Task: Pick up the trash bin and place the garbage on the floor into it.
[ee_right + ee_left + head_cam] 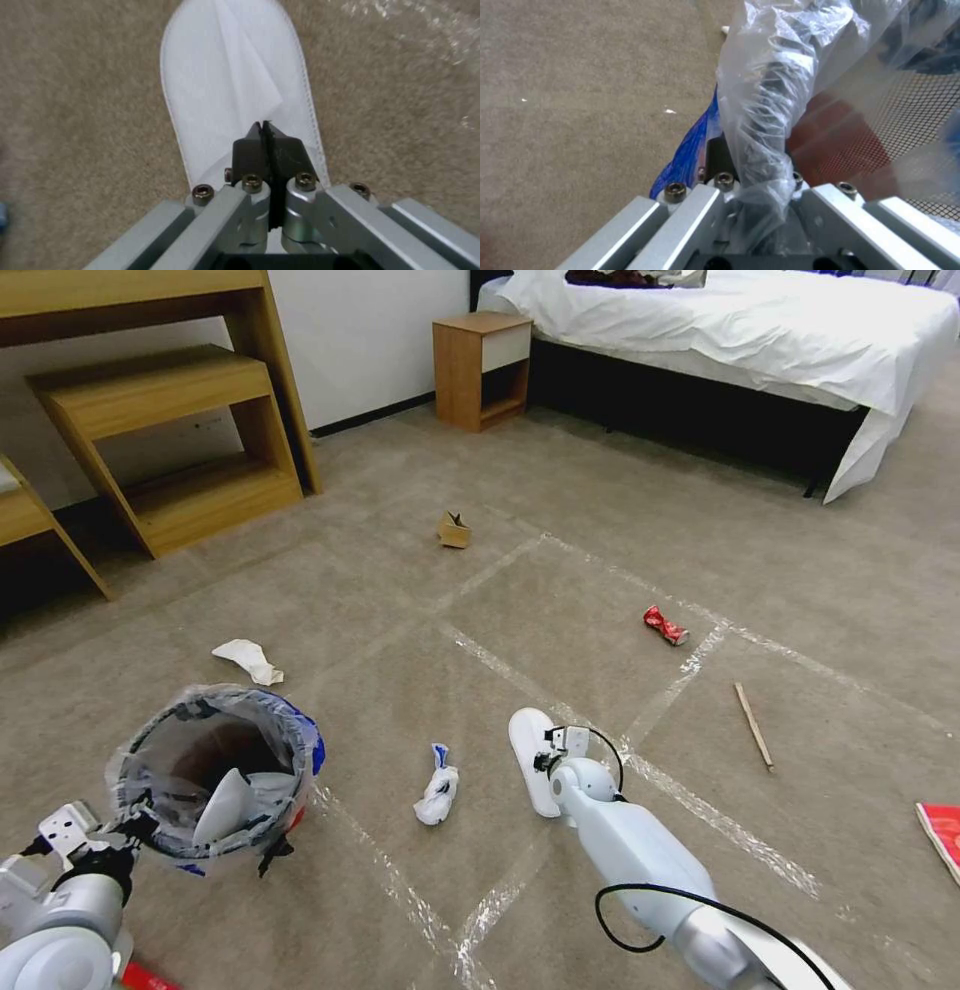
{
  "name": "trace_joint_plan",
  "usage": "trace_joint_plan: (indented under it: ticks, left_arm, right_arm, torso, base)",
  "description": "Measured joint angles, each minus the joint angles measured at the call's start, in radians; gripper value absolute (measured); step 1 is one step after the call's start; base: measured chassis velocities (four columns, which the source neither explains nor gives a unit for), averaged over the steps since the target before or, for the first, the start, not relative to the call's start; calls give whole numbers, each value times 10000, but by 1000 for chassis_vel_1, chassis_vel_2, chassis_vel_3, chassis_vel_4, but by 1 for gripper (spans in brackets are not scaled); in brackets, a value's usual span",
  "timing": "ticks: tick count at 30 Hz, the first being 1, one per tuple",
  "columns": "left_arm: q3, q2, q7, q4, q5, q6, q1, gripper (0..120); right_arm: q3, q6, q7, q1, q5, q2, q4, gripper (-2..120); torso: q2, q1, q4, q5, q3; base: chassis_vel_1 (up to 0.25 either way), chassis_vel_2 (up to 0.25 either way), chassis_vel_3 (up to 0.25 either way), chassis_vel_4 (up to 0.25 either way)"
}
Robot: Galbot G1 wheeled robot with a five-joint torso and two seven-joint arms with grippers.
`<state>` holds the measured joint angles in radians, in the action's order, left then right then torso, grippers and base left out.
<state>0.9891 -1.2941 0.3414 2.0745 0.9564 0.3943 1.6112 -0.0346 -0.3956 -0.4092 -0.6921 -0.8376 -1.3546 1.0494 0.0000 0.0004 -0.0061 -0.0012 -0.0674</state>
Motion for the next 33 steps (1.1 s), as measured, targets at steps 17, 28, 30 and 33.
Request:
trace_joint_plan:
  ticks: [17,28,30,33]
  left_arm:
    - [-72,5,-1,-35,-77,-1,-5,1]
    - [0,37,-1,-62,-42,-16,7,1]
    - [-6,24,-1,-86,-47,-21,-3,1]
    - [-45,6,-1,-107,-64,-24,-20,1]
  right_arm:
    - [-120,490,203,441,704,-411,-982,22]
    - [-53,628,322,849,1149,-699,-1847,58]
    - [-42,628,323,849,1149,-676,-1846,63]
    - [-21,643,355,852,1158,-664,-1916,75]
  torso:
    - [0,0,1,-1,1]
    - [0,0,-2,-1,1]
    - [0,0,-1,-3,1]
    - [0,0,-1,-2,1]
  base:
    - [0,0,0,0]
    - [0,0,0,0]
    - [0,0,0,0]
    - [0,0,0,0]
